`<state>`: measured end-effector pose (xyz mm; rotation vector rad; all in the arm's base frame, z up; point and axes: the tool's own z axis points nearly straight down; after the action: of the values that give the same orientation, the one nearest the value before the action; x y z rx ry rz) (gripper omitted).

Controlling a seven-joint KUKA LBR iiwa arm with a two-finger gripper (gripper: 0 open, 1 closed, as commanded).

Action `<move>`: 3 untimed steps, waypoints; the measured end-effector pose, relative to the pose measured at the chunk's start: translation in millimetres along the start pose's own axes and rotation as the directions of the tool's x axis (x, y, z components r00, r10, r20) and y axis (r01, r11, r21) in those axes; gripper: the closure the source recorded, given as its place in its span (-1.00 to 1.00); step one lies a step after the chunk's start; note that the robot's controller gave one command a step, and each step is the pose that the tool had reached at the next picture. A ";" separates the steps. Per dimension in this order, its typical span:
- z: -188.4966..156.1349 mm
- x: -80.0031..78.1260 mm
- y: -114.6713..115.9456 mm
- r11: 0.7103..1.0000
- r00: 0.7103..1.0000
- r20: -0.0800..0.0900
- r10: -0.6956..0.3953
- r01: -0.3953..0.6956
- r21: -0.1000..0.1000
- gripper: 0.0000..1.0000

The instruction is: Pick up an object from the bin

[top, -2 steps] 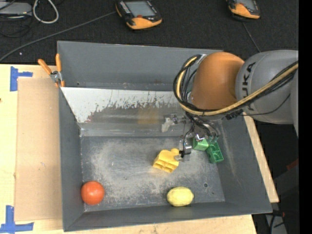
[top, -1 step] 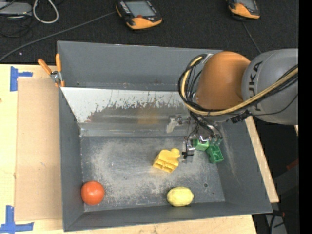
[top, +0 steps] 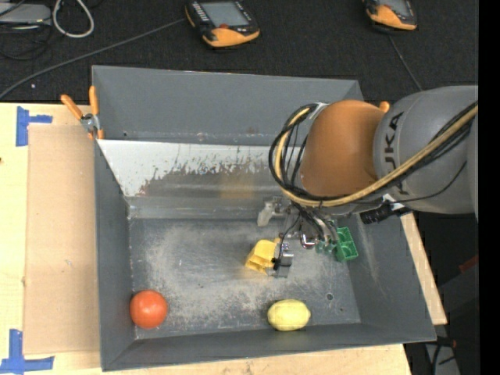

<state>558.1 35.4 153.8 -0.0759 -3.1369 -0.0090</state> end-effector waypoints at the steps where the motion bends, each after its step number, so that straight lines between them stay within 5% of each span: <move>1: -19.2 6.4 -40.9 0.993 0.993 0.005 -0.119 0.119 0.003 -1.00; 2: -26.3 9.5 -57.6 0.998 0.998 0.005 -0.063 0.063 0.004 -1.00; 3: -82.4 18.1 -6.0 0.977 0.977 0.007 0.213 -0.213 0.002 -1.00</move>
Offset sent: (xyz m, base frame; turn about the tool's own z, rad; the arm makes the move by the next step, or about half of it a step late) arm -0.0178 -0.0281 0.0297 0.0994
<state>540.0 29.9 236.3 -0.4118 -3.1170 -0.0037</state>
